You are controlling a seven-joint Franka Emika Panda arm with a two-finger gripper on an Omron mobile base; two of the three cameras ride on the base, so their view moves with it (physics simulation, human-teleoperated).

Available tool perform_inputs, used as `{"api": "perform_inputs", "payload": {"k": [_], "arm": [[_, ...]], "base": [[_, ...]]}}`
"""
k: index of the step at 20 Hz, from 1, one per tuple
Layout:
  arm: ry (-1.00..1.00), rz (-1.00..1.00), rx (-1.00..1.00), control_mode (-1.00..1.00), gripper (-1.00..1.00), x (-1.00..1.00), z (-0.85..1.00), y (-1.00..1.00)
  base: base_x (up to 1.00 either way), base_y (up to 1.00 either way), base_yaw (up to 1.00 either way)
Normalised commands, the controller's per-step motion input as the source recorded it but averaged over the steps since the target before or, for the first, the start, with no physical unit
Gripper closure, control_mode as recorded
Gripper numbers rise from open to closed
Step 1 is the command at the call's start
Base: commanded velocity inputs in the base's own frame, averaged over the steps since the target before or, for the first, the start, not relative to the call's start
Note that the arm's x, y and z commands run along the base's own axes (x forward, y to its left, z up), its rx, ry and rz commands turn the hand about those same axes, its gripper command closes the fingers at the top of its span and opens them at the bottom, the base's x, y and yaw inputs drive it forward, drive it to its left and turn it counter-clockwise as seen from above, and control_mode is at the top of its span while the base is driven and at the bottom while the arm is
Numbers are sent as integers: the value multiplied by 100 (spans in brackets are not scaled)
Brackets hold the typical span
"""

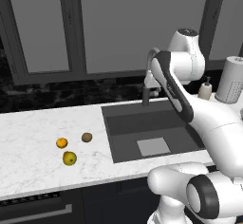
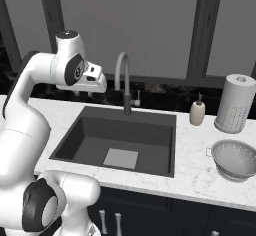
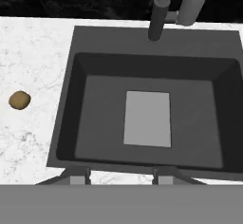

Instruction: Put the colander in the sink, put the kiwi, pear, tangerine in the colander, and turn on the sink faucet and pour water over the colander.

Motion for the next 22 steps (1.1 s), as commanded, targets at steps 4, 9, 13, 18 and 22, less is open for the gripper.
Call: {"api": "perform_inputs", "payload": {"k": [4,9,13,18,22], "arm": [[0,0,0,-100,-100,-22,0,-2],[-17,0,5,-100,-100,-66,0,-18],[0,-10,8,-100,-100,-61,8,-42],[2,-8,12,-100,-100,-54,3,-66],[20,-10,2,-100,-100,-27,0,-75]], "base": [[0,0,0],[0,0,0],[0,0,0],[0,0,0],[0,0,0]]}}
